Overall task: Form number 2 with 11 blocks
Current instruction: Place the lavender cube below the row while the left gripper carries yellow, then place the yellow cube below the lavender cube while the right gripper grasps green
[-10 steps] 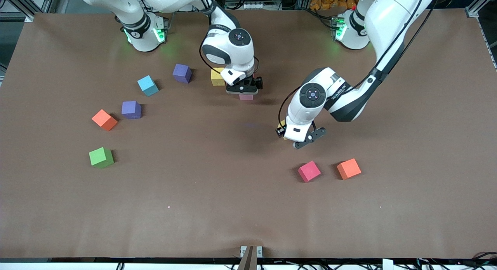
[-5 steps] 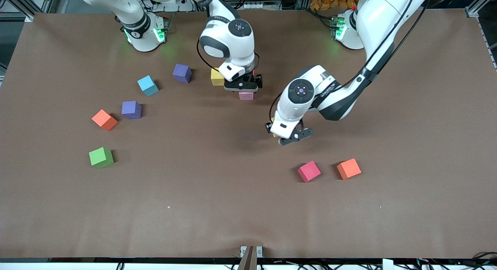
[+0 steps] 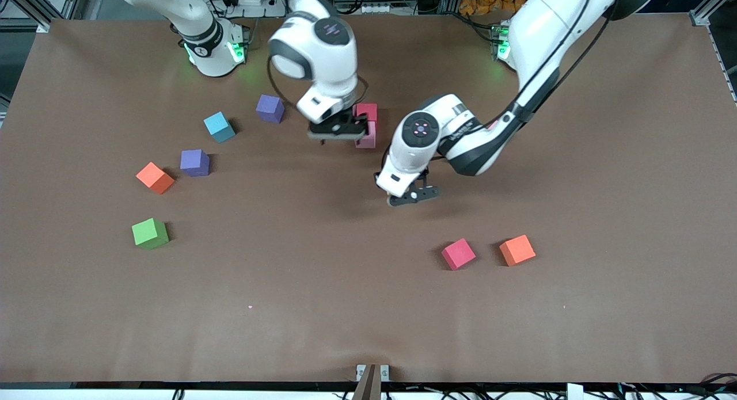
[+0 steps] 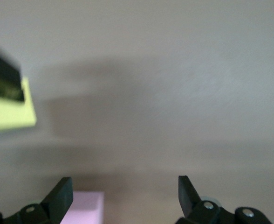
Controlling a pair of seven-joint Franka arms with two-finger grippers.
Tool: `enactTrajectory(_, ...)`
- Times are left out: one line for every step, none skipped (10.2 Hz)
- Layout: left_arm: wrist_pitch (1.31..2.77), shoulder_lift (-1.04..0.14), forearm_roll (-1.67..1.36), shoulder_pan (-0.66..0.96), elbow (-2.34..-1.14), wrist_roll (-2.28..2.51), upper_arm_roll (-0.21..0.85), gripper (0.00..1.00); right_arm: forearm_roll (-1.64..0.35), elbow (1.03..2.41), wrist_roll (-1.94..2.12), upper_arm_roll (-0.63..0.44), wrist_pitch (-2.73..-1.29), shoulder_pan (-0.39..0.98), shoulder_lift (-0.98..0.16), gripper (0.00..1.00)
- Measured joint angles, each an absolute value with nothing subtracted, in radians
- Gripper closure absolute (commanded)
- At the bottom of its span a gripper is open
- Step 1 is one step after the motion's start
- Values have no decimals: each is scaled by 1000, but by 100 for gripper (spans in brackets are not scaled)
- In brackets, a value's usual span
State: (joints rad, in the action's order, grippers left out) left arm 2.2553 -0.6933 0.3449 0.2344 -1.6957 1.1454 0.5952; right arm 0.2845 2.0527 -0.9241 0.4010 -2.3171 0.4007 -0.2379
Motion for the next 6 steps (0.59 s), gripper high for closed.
enactTrajectory(2255,-706,347,279,-1676,1145,567,94,246,2060,-783,401,-2307,336,-212,0)
enactTrajectory(2255,-718,348,325,-1654,1144,538,94,228,2065,-659,401,-2289,273,-191,0)
enactTrajectory(2255,-727,348,367,-1639,1144,519,94,218,2069,-546,400,-2277,209,-178,0)
enactTrajectory(2255,-733,348,398,-1632,1144,510,94,211,2076,-443,400,-2276,142,-173,0)
enactTrajectory(2255,-737,348,423,-1629,1144,507,94,207,2081,-350,399,-2276,77,-173,0)
enactTrajectory(2254,-743,348,446,-1629,1144,505,94,203,2081,-250,398,-2276,9,-172,0)
